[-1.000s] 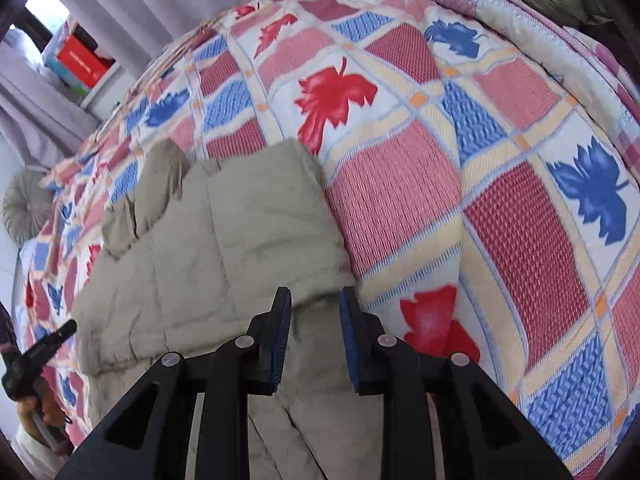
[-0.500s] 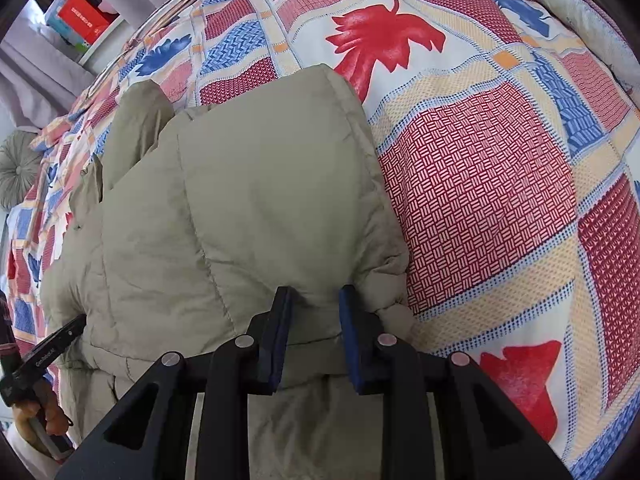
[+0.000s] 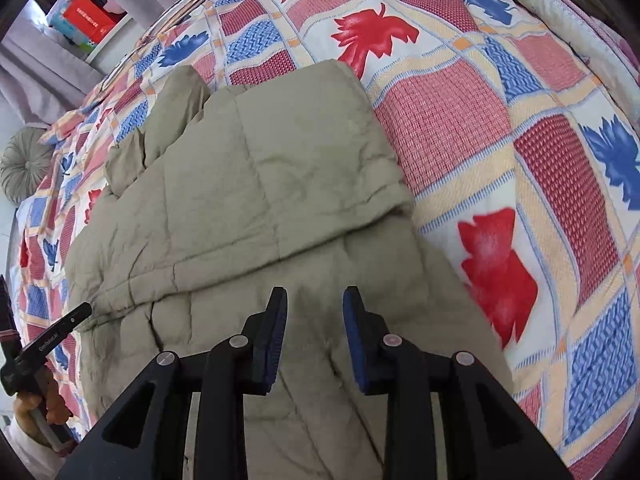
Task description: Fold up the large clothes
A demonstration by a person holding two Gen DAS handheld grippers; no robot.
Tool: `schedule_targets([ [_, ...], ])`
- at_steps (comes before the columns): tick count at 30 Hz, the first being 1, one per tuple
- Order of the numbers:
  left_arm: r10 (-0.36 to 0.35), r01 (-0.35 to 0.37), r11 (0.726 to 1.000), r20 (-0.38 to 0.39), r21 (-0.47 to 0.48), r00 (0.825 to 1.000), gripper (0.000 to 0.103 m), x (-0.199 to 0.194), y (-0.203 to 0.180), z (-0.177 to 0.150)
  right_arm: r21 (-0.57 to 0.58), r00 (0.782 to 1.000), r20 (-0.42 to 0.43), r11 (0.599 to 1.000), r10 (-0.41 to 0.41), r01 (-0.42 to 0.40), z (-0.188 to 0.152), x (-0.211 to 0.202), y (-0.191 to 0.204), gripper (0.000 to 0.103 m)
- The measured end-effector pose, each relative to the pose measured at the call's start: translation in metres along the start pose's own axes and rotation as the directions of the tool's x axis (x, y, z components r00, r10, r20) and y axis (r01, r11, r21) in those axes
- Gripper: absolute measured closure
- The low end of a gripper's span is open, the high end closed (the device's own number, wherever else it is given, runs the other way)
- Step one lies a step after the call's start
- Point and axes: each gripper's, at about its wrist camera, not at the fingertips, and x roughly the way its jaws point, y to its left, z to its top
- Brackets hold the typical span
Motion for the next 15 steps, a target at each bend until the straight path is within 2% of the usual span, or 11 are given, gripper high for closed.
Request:
schedule_targets([
  [2, 0.004, -0.004, 1.0, -0.007, 0.008, 1.0, 0.09, -0.007, 0.004, -0.011, 0.003, 1.0, -0.016, 1.0, 0.007, -0.007, -0.014, -0.003, 0.004, 0.071],
  [6, -0.033, 0.033, 0.999, -0.044, 0.007, 0.999, 0.09, -0.016, 0.009, -0.033, 0.005, 0.999, -0.042, 1.0, 0.018, -0.018, -0.038, -0.011, 0.012, 0.065],
  [7, -0.031, 0.031, 0.999, -0.051, 0.01, 0.998, 0.07, -0.017, 0.01, -0.037, 0.009, 0.999, -0.049, 1.0, 0.023, -0.022, -0.043, -0.012, 0.013, 0.065],
  [8, -0.024, 0.025, 1.0, -0.06, 0.011, 0.998, 0.042, -0.019, 0.01, -0.043, 0.013, 0.998, -0.055, 1.0, 0.025, -0.025, -0.047, -0.014, 0.014, 0.064],
  [9, -0.005, 0.006, 1.0, -0.06, 0.002, 0.998, 0.0, -0.022, 0.011, -0.048, 0.016, 0.998, -0.062, 1.0, 0.026, -0.025, -0.052, -0.015, 0.016, 0.064],
  [11, -0.001, 0.001, 1.0, -0.024, -0.006, 1.0, 0.001, -0.033, 0.013, -0.059, 0.023, 0.997, -0.073, 0.999, 0.029, -0.028, -0.06, -0.017, 0.018, 0.064],
  [15, 0.026, -0.027, 1.0, -0.051, -0.006, 0.998, 0.001, -0.042, 0.015, -0.079, 0.039, 0.995, -0.098, 0.999, 0.036, -0.033, -0.074, -0.021, 0.021, 0.064],
])
